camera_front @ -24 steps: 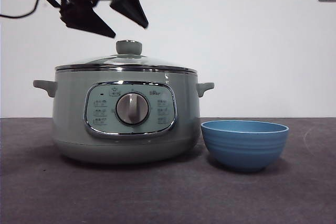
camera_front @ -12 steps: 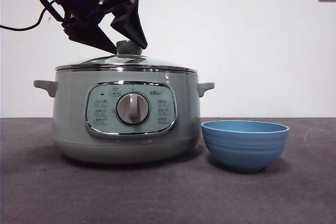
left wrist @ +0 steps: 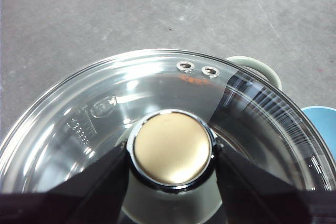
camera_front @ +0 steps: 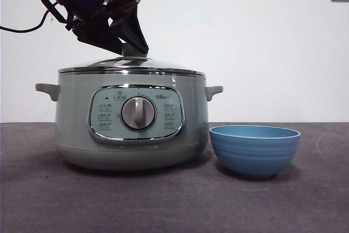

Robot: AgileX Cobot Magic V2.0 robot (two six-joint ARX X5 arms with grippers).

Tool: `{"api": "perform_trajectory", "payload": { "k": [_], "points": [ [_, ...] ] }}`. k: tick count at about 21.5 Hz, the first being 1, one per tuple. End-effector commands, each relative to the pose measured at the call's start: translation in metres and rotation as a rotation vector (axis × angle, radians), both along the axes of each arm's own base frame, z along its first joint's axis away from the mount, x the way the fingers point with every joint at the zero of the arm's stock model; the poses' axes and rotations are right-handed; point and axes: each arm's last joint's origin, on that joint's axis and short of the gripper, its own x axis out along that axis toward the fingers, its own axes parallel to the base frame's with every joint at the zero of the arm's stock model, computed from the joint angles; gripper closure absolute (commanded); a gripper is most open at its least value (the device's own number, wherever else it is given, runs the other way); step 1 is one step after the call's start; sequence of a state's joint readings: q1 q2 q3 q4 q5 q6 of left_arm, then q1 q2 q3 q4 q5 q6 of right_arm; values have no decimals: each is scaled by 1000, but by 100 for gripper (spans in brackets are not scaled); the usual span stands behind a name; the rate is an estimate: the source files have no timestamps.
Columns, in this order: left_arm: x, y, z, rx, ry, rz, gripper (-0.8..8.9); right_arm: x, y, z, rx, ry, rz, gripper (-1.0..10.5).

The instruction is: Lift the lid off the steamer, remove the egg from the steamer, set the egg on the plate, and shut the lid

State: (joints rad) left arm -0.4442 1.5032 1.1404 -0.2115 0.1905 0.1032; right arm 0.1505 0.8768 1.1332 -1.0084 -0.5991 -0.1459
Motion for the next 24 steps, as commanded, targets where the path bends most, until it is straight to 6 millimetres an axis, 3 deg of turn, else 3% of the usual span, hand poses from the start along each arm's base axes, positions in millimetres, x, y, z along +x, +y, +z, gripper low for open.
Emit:
{"api": "perform_trajectory", "payload": {
  "k": [1, 7, 11, 18, 22, 24],
  "points": [
    [1, -1, -5, 7, 18, -1, 828, 0, 0, 1, -1, -8, 0, 379],
    [1, -1, 0, -12, -12, -2, 822, 0, 0, 1, -1, -8, 0, 379],
    [-1, -1, 16, -31, -51, -2, 822, 0, 0, 1, -1, -8, 0, 379],
    [-9, 3, 74, -71, -137, 0, 822, 0, 0, 1, -1, -8, 0, 379],
    [-31, 14, 113, -98, -196, 2, 821, 1, 0, 2, 3, -24, -1, 379],
    [-52, 24, 132, -111, -224, 3, 821, 3, 1, 4, 19, -36, -13, 379]
  ]
}}
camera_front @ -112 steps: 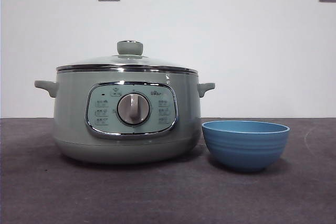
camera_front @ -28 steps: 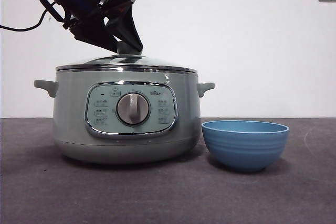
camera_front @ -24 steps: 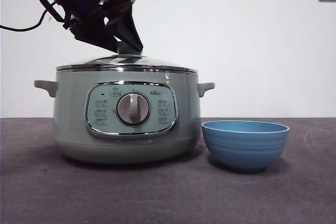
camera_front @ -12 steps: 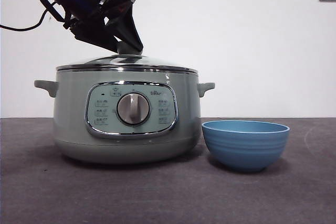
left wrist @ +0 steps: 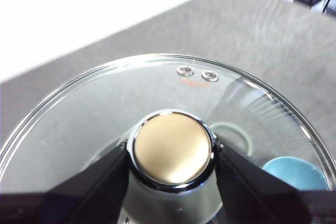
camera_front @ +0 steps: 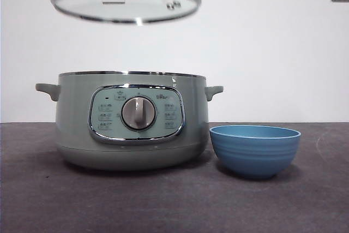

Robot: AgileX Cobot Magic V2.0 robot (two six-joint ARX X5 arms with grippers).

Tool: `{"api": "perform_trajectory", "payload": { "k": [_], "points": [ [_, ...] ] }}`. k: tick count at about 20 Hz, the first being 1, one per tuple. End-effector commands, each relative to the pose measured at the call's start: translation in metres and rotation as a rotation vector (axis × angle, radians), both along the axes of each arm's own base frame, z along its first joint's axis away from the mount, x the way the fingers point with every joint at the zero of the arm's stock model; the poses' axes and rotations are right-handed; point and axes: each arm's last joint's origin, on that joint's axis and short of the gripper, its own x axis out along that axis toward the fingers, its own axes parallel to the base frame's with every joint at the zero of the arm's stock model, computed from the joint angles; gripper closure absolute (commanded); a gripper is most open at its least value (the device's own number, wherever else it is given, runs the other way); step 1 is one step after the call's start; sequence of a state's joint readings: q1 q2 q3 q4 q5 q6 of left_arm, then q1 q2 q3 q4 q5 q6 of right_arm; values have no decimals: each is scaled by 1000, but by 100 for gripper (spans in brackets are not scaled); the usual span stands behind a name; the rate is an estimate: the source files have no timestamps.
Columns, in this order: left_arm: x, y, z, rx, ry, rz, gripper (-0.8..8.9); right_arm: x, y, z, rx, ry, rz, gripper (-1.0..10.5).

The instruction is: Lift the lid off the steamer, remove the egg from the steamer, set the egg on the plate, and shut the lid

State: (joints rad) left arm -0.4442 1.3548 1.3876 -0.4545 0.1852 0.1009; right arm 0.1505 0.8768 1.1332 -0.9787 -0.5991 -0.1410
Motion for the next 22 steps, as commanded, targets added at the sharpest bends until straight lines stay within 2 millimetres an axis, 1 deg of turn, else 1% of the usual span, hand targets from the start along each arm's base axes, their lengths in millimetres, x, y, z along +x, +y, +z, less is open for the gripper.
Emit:
{"api": "perform_trajectory", "payload": {
  "k": [1, 4, 6, 9, 12, 13, 16, 18, 22],
  "points": [
    [-29, 13, 33, -51, -98, -2, 821, 3, 1, 2, 14, -15, -11, 379],
    [-68, 32, 51, -59, -115, 14, 820, 11, 2, 0, 25, 11, -22, 380],
    [-95, 47, 59, -58, -123, 65, 820, 20, 6, -2, 36, 16, -18, 380],
    [-133, 67, 65, -34, -127, 128, 820, 37, 18, -4, 71, 17, 4, 380],
    [-164, 83, 64, -13, -110, 154, 820, 57, 37, -9, 106, 37, 40, 382],
    [-176, 88, 63, -12, -101, 157, 820, 65, 47, -13, 113, 47, 55, 382],
    [-207, 104, 62, -36, -105, 176, 820, 85, 82, -22, 34, 66, 68, 382],
    [-223, 113, 58, -31, -105, 216, 820, 98, 108, -24, -7, 71, 94, 382],
    [-248, 125, 51, -28, -83, 223, 820, 129, 160, -27, -97, 72, 85, 383]
  ]
}}
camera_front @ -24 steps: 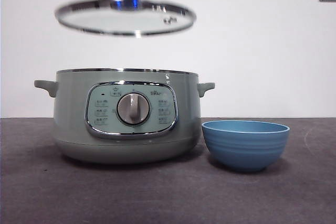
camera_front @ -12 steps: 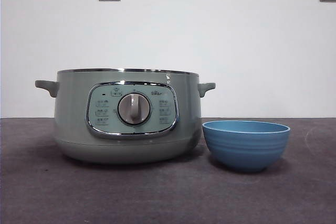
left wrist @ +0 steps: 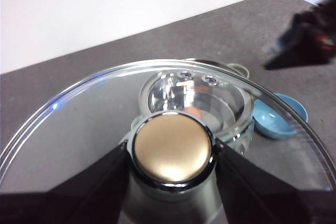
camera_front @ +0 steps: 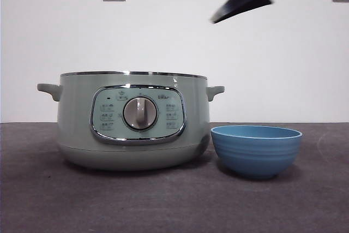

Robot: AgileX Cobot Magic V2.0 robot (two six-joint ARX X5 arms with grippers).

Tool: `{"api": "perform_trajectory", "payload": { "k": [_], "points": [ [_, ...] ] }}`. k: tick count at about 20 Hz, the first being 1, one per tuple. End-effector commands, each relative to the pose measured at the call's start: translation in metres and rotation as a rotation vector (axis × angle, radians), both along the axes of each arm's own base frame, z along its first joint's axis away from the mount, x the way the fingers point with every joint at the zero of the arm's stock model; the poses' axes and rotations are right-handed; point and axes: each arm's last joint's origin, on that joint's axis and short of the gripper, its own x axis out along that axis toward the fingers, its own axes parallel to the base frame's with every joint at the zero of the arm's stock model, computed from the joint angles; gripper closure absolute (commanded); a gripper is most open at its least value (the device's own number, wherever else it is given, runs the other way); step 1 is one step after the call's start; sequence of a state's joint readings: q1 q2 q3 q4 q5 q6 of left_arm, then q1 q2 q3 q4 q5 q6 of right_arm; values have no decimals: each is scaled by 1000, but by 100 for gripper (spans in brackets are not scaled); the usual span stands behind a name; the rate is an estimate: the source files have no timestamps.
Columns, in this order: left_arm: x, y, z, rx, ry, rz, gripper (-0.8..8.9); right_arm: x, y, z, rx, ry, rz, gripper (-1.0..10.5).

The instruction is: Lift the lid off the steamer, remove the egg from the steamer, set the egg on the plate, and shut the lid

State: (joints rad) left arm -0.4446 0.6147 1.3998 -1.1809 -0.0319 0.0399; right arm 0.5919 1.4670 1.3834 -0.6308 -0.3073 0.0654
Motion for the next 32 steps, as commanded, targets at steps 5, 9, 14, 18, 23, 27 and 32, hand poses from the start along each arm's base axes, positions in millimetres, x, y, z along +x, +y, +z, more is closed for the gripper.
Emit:
{"api": "perform_trajectory", "payload": {
  "k": [5, 9, 14, 18, 23, 27, 32],
  "points": [
    [-22, 10, -1, -28, -28, -3, 820, 47, 74, -24, -129, 9, -28, 384],
    [-22, 10, -1, -23, -21, -5, 820, 71, 104, -50, -170, 27, -33, 385],
    [-22, 10, -1, -17, -23, -8, 820, 85, 117, -81, -210, 62, -45, 385],
    [-22, 10, -1, -3, -28, -15, 820, 88, 122, -97, -234, 92, -42, 386],
    [-23, 11, -3, 6, -14, -17, 820, 87, 128, -109, -252, 118, -35, 389],
    [-23, 11, -3, 8, -10, -18, 820, 85, 135, -128, -292, 164, -23, 389],
    [-23, 10, -4, 7, -7, -25, 820, 83, 140, -136, -295, 178, -29, 463]
  ]
}}
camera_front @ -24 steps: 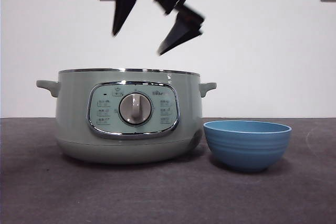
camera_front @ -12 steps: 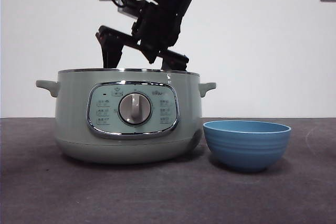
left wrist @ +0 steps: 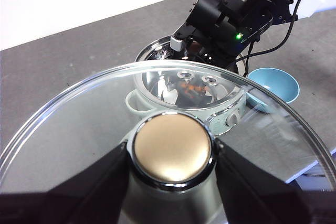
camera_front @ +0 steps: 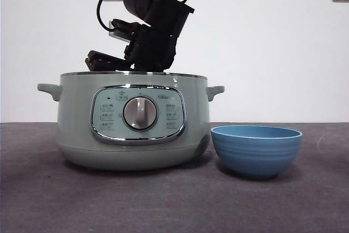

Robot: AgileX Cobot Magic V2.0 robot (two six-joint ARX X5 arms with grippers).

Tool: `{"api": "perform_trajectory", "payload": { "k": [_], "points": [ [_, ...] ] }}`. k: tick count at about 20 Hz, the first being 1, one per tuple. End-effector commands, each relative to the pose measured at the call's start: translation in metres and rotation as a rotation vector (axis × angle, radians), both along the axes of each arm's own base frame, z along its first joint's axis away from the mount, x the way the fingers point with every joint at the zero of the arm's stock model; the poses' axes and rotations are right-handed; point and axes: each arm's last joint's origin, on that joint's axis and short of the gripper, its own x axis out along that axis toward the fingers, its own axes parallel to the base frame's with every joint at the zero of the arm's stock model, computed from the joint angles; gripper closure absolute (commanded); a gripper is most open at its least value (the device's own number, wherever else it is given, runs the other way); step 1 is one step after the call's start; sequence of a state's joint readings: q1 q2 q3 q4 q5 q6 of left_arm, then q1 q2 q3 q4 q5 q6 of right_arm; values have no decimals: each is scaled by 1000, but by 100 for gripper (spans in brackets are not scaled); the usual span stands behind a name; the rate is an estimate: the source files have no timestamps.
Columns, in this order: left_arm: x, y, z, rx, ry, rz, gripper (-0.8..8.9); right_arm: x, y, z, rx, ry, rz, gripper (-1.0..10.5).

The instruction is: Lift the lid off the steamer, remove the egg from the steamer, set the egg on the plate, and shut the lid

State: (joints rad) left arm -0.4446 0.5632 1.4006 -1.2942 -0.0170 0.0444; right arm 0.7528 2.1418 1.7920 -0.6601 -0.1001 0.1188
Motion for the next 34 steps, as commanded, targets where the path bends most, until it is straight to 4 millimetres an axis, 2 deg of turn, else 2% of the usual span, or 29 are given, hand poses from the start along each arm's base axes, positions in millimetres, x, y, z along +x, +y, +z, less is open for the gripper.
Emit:
{"api": "perform_trajectory", "payload": {
  "k": [1, 4, 6, 8, 11, 13, 14, 18, 20, 22, 24, 27, 30, 34],
  "points": [
    [-4, 1, 6, -22, -55, -24, 820, 2, 3, -11, -5, 15, -21, 476],
    [-5, 1, 5, -20, -44, -29, 820, 4, 4, -18, -17, 20, -54, 483],
    [-5, 2, 4, -15, -34, -29, 820, 5, 5, -18, -9, 13, -54, 572],
    [-5, 2, 4, -13, -29, -29, 820, 5, 5, -18, -5, 16, -62, 575],
    [-5, 2, 3, -12, -27, -29, 820, 5, 5, -18, -5, 21, -67, 707],
    [-5, 2, 3, -12, -27, -29, 820, 5, 5, -18, -3, 20, -66, 902],
    [-5, 2, 3, -12, -27, -29, 820, 5, 5, -18, -1, 21, -64, 962],
    [-5, 2, 3, -12, -27, -29, 820, 4, 7, -13, 9, -4, -45, 959],
    [-5, 2, 4, -13, -29, -29, 820, -1, 1, 17, 42, -66, -24, 959],
    [-5, 1, 5, -21, -46, -29, 820, -14, -9, 62, 103, -143, -9, 959],
    [-3, 1, 9, -37, -80, -29, 821, -35, -30, 107, 108, -203, 11, 959],
    [0, -1, 13, -56, -119, -31, 821, -77, -76, 162, -32, -291, -13, 959],
    [8, -6, 16, -72, -111, -73, 821, -102, -112, 191, -39, -288, -39, 959],
    [21, -14, 20, -88, -105, -115, 821, -115, -137, 198, -73, -262, -65, 959]
  ]
}}
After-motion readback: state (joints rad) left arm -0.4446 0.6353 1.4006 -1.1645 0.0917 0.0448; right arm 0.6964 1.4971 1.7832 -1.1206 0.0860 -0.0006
